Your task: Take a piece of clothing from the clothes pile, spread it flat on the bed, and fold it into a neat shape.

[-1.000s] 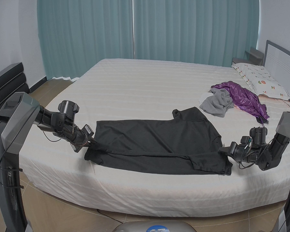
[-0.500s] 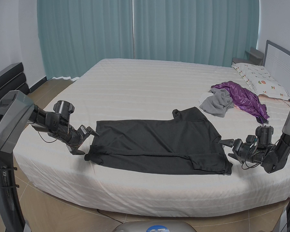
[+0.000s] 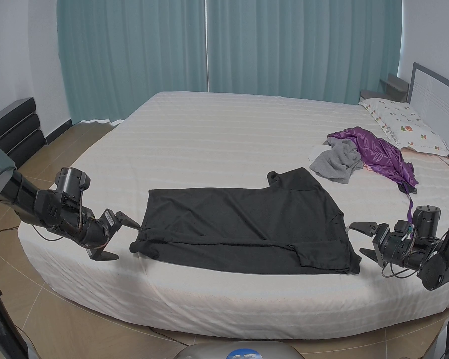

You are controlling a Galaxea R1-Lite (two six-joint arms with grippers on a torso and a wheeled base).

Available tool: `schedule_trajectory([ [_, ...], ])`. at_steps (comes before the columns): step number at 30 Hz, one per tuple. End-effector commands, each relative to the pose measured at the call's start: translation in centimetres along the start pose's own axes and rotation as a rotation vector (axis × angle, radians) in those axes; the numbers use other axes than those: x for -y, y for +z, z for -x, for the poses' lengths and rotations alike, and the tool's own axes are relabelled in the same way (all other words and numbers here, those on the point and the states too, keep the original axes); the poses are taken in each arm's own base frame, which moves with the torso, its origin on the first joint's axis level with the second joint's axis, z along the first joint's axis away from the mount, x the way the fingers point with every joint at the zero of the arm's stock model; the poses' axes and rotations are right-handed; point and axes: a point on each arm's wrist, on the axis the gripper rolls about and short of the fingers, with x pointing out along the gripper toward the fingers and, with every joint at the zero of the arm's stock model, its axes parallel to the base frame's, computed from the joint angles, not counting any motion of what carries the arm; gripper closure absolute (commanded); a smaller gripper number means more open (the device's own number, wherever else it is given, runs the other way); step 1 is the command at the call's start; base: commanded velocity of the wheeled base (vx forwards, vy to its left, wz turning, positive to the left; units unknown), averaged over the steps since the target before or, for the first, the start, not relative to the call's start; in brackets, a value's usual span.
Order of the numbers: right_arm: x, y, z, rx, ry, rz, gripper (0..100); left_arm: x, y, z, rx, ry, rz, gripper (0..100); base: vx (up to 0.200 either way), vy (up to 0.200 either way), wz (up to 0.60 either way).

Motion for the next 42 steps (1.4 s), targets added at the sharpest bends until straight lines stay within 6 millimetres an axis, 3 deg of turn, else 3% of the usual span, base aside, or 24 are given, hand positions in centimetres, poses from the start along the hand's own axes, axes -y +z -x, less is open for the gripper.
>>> schedule_trajectory([
  [1, 0.4, -1.0, 0.6, -0.029, -0.019, -0.022, 0, 0.4, -1.7, 1.8, 0.0, -0.026, -0.027, 0, 0.2, 0.0, 0.0],
  [18, 1.2, -1.6, 0.6, -0.053, -0.048, -0.042, 0, -0.7, -2.5, 0.7, -0.052, -0.042, 0.002, 0, 0.024, 0.0, 0.0],
  [24, 1.3, -1.7, 0.6, -0.057, -0.052, -0.043, 0, -0.4, -2.7, 0.4, -0.057, -0.049, 0.004, 0, 0.0, -0.2, 0.0],
  [31, 1.5, -1.8, 0.5, -0.064, -0.058, -0.044, 0, -0.4, -2.1, -0.7, -0.016, -0.079, 0.046, 0, 0.0, -0.086, 0.0],
  [42, 1.6, -2.0, 0.5, -0.071, -0.064, -0.044, 0, -0.3, -1.8, -0.4, 0.006, -0.087, 0.055, 0, 0.0, 0.0, 0.0],
])
